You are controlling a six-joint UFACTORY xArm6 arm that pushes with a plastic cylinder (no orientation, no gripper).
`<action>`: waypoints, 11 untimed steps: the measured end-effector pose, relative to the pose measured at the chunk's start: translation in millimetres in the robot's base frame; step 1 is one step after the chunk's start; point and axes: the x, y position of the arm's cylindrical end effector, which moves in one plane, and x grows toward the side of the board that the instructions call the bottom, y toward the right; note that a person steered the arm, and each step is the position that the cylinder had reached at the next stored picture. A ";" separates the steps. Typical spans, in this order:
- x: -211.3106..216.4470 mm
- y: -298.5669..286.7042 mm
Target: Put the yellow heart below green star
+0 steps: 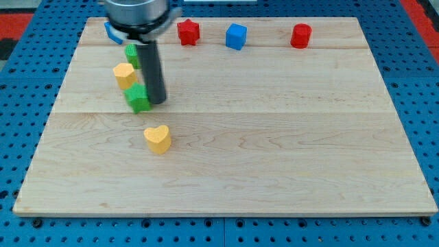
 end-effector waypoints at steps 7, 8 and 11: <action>91.9 -51.6; 132.1 -26.4; 78.9 8.3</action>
